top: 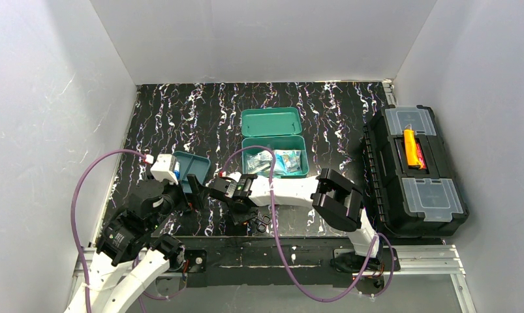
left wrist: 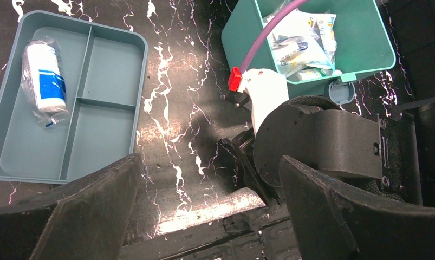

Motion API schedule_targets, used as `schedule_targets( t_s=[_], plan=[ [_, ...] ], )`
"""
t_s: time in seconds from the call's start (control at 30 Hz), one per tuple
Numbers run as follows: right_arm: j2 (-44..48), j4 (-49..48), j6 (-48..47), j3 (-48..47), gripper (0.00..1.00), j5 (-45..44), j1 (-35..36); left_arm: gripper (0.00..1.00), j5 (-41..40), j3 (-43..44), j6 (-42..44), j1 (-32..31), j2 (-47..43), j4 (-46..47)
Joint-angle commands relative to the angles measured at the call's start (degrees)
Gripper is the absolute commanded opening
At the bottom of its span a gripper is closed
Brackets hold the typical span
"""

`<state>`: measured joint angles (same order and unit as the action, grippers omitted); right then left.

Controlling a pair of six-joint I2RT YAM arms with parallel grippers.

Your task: Organize the medicine kit

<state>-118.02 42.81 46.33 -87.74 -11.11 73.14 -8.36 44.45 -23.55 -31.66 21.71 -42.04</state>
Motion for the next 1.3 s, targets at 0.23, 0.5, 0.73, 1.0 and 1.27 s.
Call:
schedule_targets(
  t_s=[0.23, 0.5, 0.73, 1.0, 1.27],
  plan=[
    [-3.5, -0.2, 0.2, -0.3, 0.31, -3.0, -0.1, 0.98, 0.9, -0.5, 0.5, 0.0, 0.5, 0.6],
    [3.0, 1.0, -0.6, -5.4, 0.25, -4.4, 0.0, 0.98, -0.1, -0.4, 0.4, 0.0, -0.9, 0.4],
    [-3.9, 3.1, -7.5, -25.6, 0.23, -3.5, -1.6, 0.98, -4.6, -0.3, -0.6, 0.0, -4.6, -0.8],
    [-10.1, 1.1, -11.1, -35.6, 0.22, -0.4, -5.0, 0.98, -5.2, -0.3, -0.8, 0.6, -6.4, -0.7],
    [-12.9, -7.8, -14.5, -35.7, 0.22, 3.5, -8.1, 0.98, -5.3, -0.6, -0.8, 0.6, -7.3, -0.5]
  ],
)
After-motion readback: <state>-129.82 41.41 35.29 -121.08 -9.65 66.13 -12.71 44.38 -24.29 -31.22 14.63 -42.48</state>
